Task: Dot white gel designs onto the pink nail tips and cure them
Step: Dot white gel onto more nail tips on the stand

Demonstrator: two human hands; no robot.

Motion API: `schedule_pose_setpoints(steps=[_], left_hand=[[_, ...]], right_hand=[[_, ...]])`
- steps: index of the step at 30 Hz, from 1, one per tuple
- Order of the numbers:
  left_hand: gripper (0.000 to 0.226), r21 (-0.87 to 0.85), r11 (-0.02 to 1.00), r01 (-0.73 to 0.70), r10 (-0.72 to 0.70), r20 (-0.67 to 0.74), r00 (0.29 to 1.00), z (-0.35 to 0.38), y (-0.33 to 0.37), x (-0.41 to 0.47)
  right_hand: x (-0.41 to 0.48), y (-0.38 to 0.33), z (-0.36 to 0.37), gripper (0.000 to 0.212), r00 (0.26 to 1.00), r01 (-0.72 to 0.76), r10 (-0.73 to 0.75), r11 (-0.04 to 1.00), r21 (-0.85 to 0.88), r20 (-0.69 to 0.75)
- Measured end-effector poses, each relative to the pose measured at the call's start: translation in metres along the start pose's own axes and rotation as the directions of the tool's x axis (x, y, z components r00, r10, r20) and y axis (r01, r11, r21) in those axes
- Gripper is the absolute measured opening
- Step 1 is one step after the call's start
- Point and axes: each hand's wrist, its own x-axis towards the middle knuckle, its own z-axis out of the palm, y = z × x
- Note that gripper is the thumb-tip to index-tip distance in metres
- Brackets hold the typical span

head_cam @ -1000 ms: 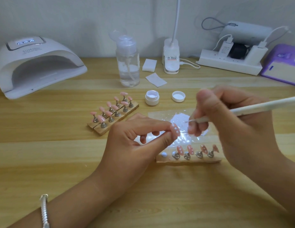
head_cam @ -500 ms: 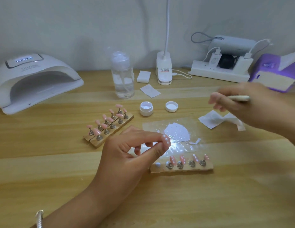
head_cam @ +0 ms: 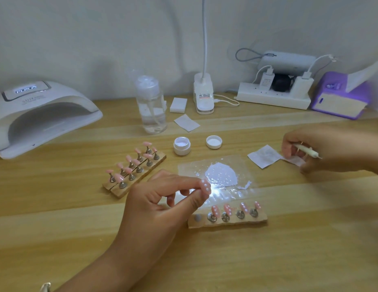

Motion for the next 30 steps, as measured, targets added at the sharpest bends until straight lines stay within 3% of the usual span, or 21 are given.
schedule_pose_setpoints(steps=[8, 13, 19, 25, 30], left_hand=[[0.013, -0.011, 1.0, -0.002, 0.002, 0.002, 1.0, -0.001, -0.001, 0.0], [0.013, -0.025, 0.999, -0.025, 0.025, 0.0, 1.0, -0.001, 0.0, 0.0], [0.006, -0.046, 0.992, -0.121, 0.121, -0.003, 0.993, -0.002, 0.005, -0.002], [0.012, -0.077, 0.981, -0.18, 0.179, -0.014, 0.984, -0.002, 0.006, -0.002], [0.009, -0.127, 0.975, -0.18, 0.178, -0.032, 0.984, -0.002, 0.006, -0.002]], right_hand=[[0.006, 0.006, 0.005, 0.028, 0.981, 0.093, -0.084, 0.995, 0.039, -0.177], [-0.007, -0.014, -0.009, 0.028, 0.914, 0.26, -0.206, 0.959, 0.114, -0.351], [-0.041, -0.088, 0.001, 0.024, 0.748, 0.593, -0.478, 0.793, 0.14, -0.461], [-0.048, -0.111, 0.017, 0.013, 0.714, 0.656, -0.452, 0.699, 0.286, -0.534], [-0.042, -0.109, 0.021, 0.021, 0.708, 0.701, -0.422, 0.521, 0.487, -0.566]])
